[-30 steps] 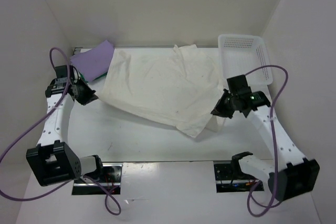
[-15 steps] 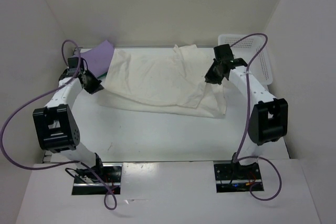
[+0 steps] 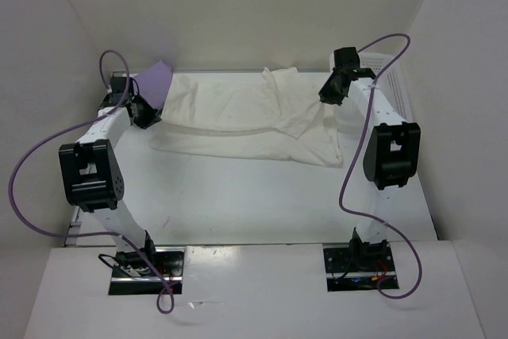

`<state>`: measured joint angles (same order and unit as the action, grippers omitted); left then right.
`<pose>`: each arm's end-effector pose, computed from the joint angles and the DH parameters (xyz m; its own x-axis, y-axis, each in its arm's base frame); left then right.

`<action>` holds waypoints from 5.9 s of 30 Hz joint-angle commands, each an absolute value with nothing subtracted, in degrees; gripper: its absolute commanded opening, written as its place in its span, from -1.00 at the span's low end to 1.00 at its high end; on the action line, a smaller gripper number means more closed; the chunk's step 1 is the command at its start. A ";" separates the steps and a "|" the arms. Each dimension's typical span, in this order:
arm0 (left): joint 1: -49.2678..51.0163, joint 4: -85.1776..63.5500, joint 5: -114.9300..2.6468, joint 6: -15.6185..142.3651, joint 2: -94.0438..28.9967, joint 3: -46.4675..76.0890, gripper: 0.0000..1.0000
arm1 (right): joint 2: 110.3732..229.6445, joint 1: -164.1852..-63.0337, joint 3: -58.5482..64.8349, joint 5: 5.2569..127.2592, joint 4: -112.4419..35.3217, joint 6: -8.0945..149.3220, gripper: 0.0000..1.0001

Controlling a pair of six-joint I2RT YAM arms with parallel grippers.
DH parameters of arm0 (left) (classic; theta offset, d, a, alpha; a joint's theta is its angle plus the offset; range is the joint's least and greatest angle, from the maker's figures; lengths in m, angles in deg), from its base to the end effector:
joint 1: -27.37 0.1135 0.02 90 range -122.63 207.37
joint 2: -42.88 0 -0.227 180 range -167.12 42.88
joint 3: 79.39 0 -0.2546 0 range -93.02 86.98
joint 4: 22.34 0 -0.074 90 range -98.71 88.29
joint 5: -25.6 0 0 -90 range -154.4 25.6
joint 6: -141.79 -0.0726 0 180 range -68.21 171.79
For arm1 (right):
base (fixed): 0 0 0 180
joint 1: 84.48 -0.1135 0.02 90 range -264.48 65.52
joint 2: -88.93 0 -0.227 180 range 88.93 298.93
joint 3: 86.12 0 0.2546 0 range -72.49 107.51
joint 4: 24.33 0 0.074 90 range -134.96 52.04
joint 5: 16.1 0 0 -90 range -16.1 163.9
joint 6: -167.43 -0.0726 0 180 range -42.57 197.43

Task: Fold and stack the t-shirts
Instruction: Fold the flattened tshirt in 1/3 of the way

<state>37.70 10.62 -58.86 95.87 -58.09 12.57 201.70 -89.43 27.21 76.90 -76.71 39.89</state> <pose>0.4077 0.0672 0.1744 -0.4293 -0.7821 -0.4518 -0.5721 0.6225 -0.5340 0.4516 0.0353 0.2101 -0.6538 0.5541 -0.5152 0.4344 0.8324 0.3440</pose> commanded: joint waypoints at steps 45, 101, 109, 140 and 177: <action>42.58 -5.01 -54.29 104.26 -58.89 31.17 -0.23 | 175.31 -79.03 -22.31 71.70 -62.23 36.83 0.02; 45.93 30.07 -52.02 91.00 -34.28 23.87 -0.12 | 159.15 -80.17 -3.84 71.22 -92.39 41.56 0.13; 32.13 11.44 -47.97 96.79 -34.81 35.02 -0.76 | 166.88 -99.22 -19.67 53.41 -66.63 29.72 -1.00; 25.25 14.83 -49.55 106.83 -32.38 58.50 -0.77 | 181.40 -122.36 -30.91 67.75 -53.95 20.04 -1.00; 20.62 9.82 -48.66 104.62 -30.79 59.37 -0.72 | 169.20 -118.50 -37.85 73.03 -56.86 13.45 -1.00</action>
